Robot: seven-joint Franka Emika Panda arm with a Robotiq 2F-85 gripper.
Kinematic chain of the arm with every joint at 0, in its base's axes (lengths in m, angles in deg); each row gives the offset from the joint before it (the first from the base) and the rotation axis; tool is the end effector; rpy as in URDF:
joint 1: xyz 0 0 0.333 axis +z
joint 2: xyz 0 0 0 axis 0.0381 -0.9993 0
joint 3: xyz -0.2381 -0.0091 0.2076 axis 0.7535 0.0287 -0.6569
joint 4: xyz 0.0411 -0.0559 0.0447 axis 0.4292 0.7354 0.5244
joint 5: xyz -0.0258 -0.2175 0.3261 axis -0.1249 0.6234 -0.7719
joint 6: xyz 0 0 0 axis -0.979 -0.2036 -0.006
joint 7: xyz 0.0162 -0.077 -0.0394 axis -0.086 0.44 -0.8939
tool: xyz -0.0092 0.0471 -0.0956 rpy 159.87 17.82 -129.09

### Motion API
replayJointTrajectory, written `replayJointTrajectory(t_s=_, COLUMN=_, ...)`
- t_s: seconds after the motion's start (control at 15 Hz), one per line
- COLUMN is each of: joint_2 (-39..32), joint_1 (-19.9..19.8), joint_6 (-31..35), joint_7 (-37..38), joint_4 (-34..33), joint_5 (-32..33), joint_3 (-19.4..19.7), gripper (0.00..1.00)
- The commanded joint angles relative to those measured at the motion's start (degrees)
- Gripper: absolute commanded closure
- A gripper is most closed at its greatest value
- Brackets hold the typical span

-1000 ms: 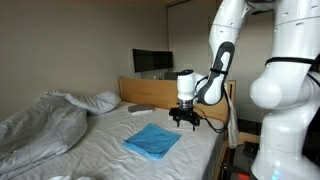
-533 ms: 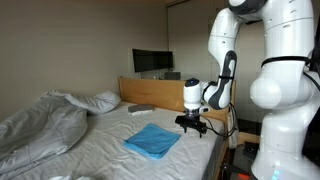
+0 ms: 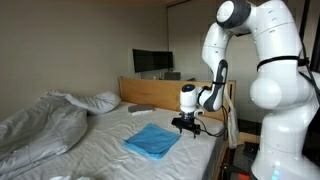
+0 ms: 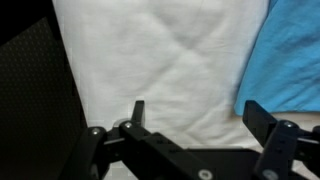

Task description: Fold the blue cloth

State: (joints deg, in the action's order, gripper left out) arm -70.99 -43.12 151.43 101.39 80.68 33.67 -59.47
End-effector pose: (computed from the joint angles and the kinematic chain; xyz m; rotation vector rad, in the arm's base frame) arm 0.3853 -0.1074 0.1268 2.1399 -2.1229 0.4043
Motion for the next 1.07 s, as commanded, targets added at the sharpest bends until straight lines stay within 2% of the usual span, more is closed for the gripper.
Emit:
replayJointTrajectory(t_s=0.0, joint_2=0.1, joint_1=0.0, joint_6=0.0, joint_7=0.0, joint_4=0.2, joint_5=0.0, joint_3=0.0, gripper=0.00)
replayJointTrajectory(t_s=0.4, joint_2=0.2, joint_1=0.2, joint_6=0.6, joint_7=0.0, joint_4=0.4, joint_5=0.6, joint_3=-0.1, gripper=0.00)
replayJointTrajectory(t_s=0.53, joint_2=-2.7, joint_1=0.3, joint_6=2.3, joint_7=0.0, joint_4=-3.0, joint_5=1.8, joint_3=0.1, gripper=0.00)
replayJointTrajectory(t_s=0.8, joint_2=-11.7, joint_1=0.1, joint_6=3.1, joint_7=0.0, joint_4=-14.4, joint_5=6.2, joint_3=0.7, gripper=0.00)
replayJointTrajectory(t_s=1.0, joint_2=-21.8, joint_1=-0.4, joint_6=3.8, joint_7=0.0, joint_4=-23.1, joint_5=8.8, joint_3=0.0, gripper=0.00)
